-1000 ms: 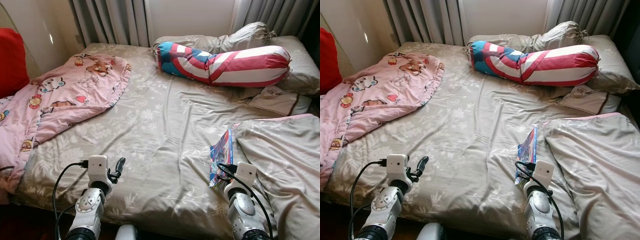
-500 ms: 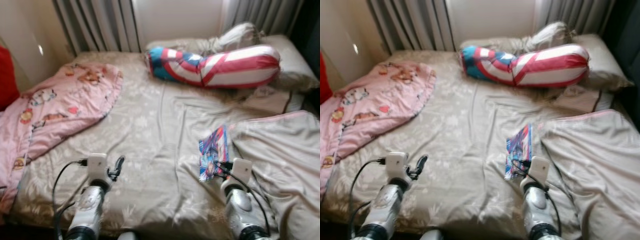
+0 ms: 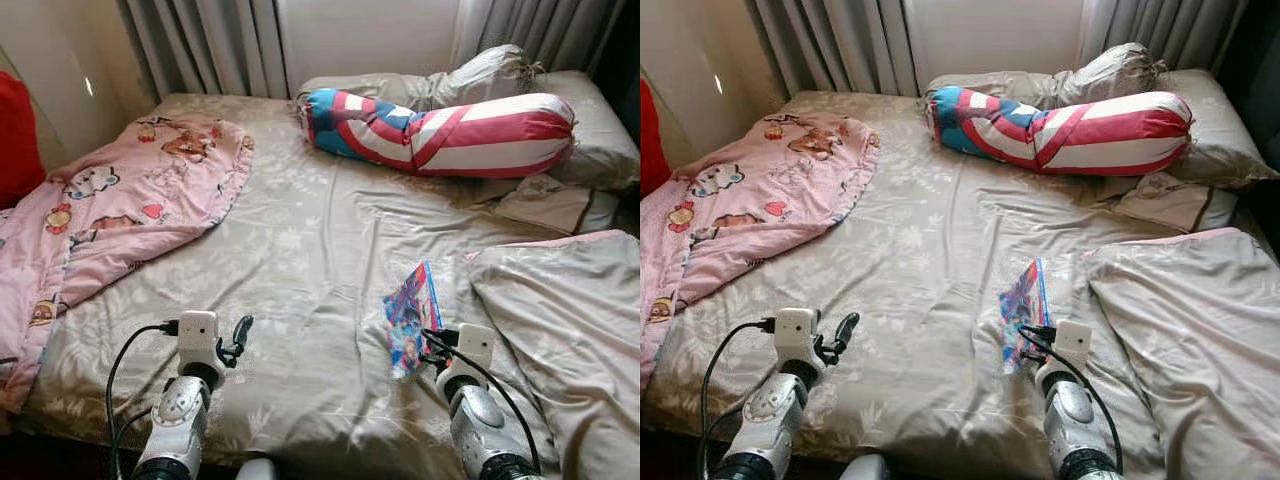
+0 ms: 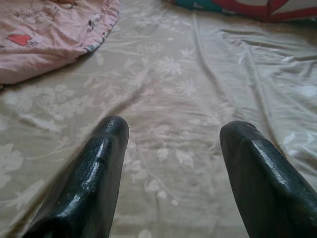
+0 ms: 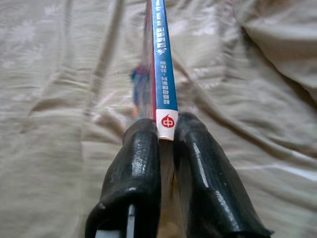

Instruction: Clean up the room

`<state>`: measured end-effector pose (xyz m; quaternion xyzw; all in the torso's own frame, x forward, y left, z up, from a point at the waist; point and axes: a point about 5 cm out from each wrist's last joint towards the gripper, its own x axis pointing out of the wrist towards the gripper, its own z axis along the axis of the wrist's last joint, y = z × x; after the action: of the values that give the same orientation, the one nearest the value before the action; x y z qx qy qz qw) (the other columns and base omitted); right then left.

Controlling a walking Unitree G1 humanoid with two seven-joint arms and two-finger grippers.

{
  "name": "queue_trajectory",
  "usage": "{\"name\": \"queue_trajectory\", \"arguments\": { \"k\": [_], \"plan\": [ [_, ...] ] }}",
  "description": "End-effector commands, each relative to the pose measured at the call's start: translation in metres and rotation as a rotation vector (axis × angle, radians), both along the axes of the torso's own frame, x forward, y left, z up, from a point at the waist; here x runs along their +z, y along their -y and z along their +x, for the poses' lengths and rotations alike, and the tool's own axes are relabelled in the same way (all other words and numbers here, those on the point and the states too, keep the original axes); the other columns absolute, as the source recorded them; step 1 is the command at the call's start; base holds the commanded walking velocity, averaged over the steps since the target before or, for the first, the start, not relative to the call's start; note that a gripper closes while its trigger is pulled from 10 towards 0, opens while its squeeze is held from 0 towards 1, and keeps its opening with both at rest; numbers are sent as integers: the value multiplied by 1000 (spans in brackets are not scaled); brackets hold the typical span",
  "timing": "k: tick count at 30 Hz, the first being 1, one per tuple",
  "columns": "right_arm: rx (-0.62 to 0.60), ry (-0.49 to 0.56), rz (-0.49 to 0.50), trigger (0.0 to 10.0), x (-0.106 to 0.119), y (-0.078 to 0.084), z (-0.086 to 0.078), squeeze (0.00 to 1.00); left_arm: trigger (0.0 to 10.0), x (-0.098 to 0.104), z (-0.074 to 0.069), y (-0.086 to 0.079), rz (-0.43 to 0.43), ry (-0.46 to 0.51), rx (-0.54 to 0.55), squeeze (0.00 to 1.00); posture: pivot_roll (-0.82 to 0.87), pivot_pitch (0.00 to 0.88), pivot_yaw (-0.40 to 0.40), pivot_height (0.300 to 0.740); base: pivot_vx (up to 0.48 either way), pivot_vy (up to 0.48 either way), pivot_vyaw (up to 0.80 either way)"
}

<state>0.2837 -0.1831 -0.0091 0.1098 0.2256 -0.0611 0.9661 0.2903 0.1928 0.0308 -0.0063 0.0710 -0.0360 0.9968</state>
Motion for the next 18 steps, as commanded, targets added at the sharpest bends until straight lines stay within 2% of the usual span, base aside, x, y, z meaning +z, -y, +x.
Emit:
{"name": "queue_trajectory", "arguments": {
  "k": [1, 11, 15, 18],
  "plan": [
    [-9, 32, 12, 10000, 7, 2, 7, 0, 10000, 0, -1, -3, -1, -2, 5, 0, -19, 64, 24, 660, 0, 0, 0],
    [-21, -15, 61, 10000, 0, 0, 3, 0, 10000, -4, -13, -11, 26, -20, -10, 0, -1, 102, 53, 660, 0, 0, 0],
    [17, 39, 90, 10000, 6, -8, 8, 0, 10000, -4, -15, -13, 31, -24, -12, 0, 5, 112, 59, 660, 0, 0, 0],
    [24, 38, 81, 10000, 6, -10, 8, 0, 10000, -4, -17, -13, 33, -26, -14, 0, 7, 117, 61, 660, 0, 0, 0]
  ]
}}
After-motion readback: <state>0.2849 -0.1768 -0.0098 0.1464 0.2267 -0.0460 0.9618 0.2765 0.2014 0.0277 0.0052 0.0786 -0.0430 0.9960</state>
